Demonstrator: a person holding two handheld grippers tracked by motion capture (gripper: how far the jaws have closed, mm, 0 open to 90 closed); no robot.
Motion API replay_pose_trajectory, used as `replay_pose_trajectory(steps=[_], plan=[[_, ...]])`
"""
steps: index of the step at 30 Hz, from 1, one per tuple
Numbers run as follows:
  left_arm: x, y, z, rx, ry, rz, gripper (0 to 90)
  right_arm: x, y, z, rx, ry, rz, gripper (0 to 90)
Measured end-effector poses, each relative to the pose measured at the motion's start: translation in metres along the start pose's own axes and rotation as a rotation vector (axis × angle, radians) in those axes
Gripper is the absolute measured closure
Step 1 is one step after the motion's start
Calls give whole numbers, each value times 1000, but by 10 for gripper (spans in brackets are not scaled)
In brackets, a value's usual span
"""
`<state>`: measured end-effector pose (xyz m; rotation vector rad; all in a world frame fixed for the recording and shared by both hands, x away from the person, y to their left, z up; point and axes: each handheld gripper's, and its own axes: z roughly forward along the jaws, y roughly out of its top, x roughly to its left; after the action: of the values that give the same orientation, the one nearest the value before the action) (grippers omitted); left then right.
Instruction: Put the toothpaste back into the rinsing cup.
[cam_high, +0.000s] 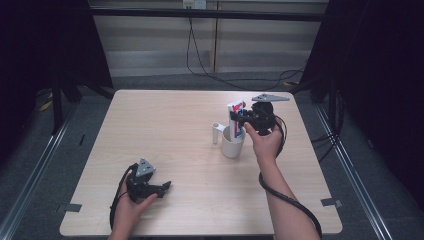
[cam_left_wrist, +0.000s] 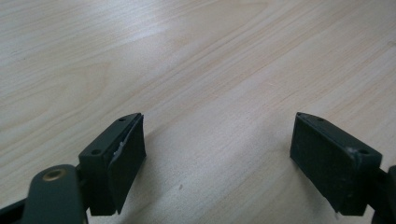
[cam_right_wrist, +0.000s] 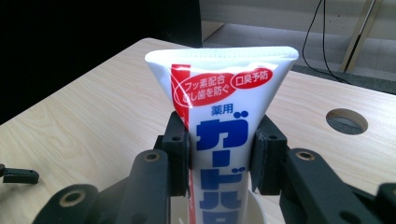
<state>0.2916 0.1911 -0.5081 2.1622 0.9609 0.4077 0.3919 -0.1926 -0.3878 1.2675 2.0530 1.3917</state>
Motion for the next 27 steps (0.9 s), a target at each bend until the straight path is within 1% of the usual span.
replay_pose_trajectory(steps=[5, 11, 15, 19, 27], plan=[[0, 0, 0, 0, -2, -1, 179, -2, -5, -1, -3, -10, 5, 642], [0, 0, 0, 0, -2, -1, 178, -3, -12, 0, 0, -9, 6, 641], [0, 0, 0, 0, 0, 0, 178, -3, -14, 1, 4, -17, -3, 639], [0, 0, 0, 0, -1, 0, 179, -3, -16, 2, 2, -4, 4, 639], [0, 0, 0, 0, -4, 0, 178, -3, -23, 3, 5, -7, 1, 638]])
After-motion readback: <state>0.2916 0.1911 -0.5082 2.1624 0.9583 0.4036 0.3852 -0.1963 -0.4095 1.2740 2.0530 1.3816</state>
